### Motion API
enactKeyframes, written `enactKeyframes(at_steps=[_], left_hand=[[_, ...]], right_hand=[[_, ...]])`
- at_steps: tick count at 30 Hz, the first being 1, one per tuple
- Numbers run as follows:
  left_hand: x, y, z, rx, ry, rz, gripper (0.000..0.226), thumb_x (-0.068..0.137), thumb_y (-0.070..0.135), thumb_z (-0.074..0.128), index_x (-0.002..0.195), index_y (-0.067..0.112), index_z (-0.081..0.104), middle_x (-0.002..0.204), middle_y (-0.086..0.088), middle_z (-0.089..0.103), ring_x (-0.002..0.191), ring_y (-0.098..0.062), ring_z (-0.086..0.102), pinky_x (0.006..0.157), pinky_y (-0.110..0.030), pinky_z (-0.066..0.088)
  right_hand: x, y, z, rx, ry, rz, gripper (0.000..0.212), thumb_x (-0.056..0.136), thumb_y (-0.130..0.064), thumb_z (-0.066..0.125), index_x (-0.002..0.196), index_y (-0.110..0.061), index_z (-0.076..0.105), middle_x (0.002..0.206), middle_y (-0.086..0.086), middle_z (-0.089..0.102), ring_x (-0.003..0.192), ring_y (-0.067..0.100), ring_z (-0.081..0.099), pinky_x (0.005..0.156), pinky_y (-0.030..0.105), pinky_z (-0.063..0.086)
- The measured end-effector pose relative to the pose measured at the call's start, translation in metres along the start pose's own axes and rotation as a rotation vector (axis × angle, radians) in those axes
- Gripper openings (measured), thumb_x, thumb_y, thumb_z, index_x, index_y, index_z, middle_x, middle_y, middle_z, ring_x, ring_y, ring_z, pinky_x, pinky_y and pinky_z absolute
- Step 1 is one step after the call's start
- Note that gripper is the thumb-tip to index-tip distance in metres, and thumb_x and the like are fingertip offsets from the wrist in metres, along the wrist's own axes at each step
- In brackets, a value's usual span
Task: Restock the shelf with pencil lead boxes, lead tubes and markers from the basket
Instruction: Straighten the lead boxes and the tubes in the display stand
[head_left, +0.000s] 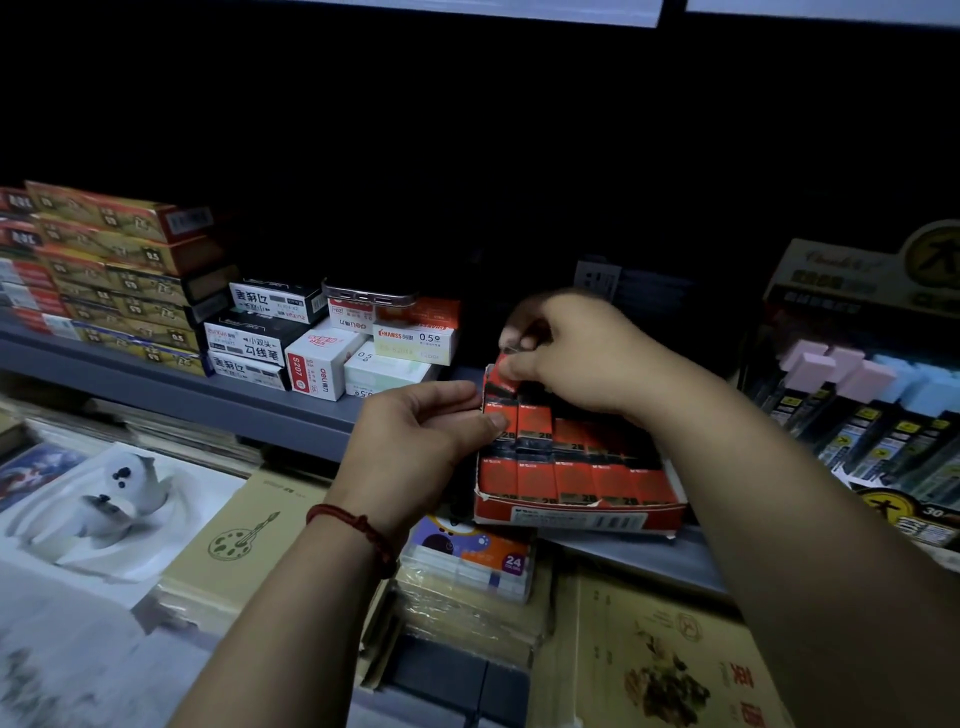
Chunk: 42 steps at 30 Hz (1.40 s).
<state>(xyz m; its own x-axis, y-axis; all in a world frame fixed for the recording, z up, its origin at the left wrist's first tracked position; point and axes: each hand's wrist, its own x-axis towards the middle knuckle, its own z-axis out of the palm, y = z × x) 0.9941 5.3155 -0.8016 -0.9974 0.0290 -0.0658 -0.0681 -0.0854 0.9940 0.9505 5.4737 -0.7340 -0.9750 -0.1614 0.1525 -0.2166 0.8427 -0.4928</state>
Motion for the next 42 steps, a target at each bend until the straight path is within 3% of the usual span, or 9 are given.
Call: enactKeyframes(at_steps=[5,12,15,19,25,27,30,32,42], left_hand=[[0.0,0.001,0.0,0.001,0.0,0.0,0.043,0.078,0.008,0.082,0.119,0.01,0.069,0.104,-0.002,0.076,0.084,-0.009,0.075,0.064,-0.02,0.058],[0.0,0.001,0.0,0.014,-0.004,0.002,0.042,0.079,0.008,0.081,0.119,0.01,0.069,0.101,-0.003,0.077,0.082,-0.01,0.075,0.062,-0.02,0.058],[-0.001,0.002,0.001,0.013,-0.004,0.002,0.041,0.079,0.008,0.08,0.119,0.01,0.069,0.101,-0.002,0.076,0.081,-0.009,0.075,0.062,-0.02,0.058],[-0.001,0.003,0.001,0.014,-0.011,0.001,0.04,0.08,0.008,0.08,0.119,0.01,0.069,0.1,-0.002,0.076,0.08,-0.01,0.075,0.062,-0.021,0.059],[-0.004,0.003,0.001,0.003,-0.056,0.009,0.034,0.084,0.006,0.076,0.117,0.011,0.069,0.096,-0.002,0.078,0.082,-0.012,0.076,0.062,-0.022,0.059],[-0.004,0.003,0.001,-0.001,-0.065,0.012,0.033,0.085,0.005,0.075,0.117,0.01,0.069,0.095,-0.002,0.079,0.082,-0.012,0.076,0.063,-0.022,0.059],[-0.005,0.003,0.002,-0.001,-0.064,0.013,0.03,0.086,0.006,0.074,0.115,0.01,0.07,0.095,-0.002,0.079,0.081,-0.013,0.076,0.061,-0.022,0.058],[-0.004,0.002,0.001,0.011,-0.06,0.015,0.029,0.086,0.007,0.074,0.115,0.01,0.07,0.096,-0.004,0.078,0.081,-0.014,0.076,0.061,-0.023,0.059],[-0.004,0.002,0.001,-0.002,-0.071,0.002,0.032,0.086,0.007,0.074,0.117,0.009,0.069,0.096,-0.005,0.078,0.081,-0.016,0.076,0.06,-0.023,0.058]], right_hand=[[-0.013,0.005,0.004,0.3,0.205,0.154,0.007,0.091,-0.015,0.064,0.093,-0.007,0.063,0.066,0.007,0.073,0.055,0.015,0.071,0.061,0.031,0.06],[-0.002,0.002,0.015,0.204,0.244,0.263,0.021,0.079,-0.026,0.076,0.07,-0.011,0.067,0.066,0.009,0.069,0.048,0.017,0.053,0.048,0.027,0.043],[0.0,0.001,0.02,0.142,0.209,0.24,0.023,0.078,-0.032,0.08,0.07,-0.013,0.071,0.067,0.004,0.07,0.059,0.017,0.065,0.055,0.027,0.053],[-0.003,0.001,0.023,0.048,0.228,0.225,0.028,0.078,-0.036,0.082,0.064,-0.017,0.068,0.072,0.003,0.07,0.07,0.023,0.069,0.07,0.04,0.061],[-0.011,0.006,0.024,0.003,0.198,0.129,0.022,0.087,-0.034,0.075,0.07,-0.021,0.069,0.073,-0.004,0.069,0.072,0.018,0.068,0.072,0.042,0.06],[-0.013,0.011,0.021,0.002,0.259,0.107,0.011,0.092,-0.027,0.066,0.085,-0.024,0.073,0.087,-0.005,0.071,0.084,0.017,0.067,0.078,0.039,0.059],[-0.017,0.019,0.017,-0.082,0.186,0.116,0.026,0.097,-0.018,0.056,0.117,-0.025,0.071,0.12,0.0,0.068,0.104,0.02,0.065,0.089,0.032,0.054],[-0.018,0.021,0.015,-0.107,0.095,0.101,0.032,0.097,-0.018,0.057,0.127,-0.023,0.067,0.128,0.001,0.064,0.109,0.018,0.063,0.089,0.026,0.049],[-0.012,0.012,-0.001,-0.119,-0.095,0.088,0.028,0.086,-0.026,0.068,0.114,-0.022,0.067,0.11,-0.003,0.062,0.093,0.015,0.062,0.084,0.032,0.055]])
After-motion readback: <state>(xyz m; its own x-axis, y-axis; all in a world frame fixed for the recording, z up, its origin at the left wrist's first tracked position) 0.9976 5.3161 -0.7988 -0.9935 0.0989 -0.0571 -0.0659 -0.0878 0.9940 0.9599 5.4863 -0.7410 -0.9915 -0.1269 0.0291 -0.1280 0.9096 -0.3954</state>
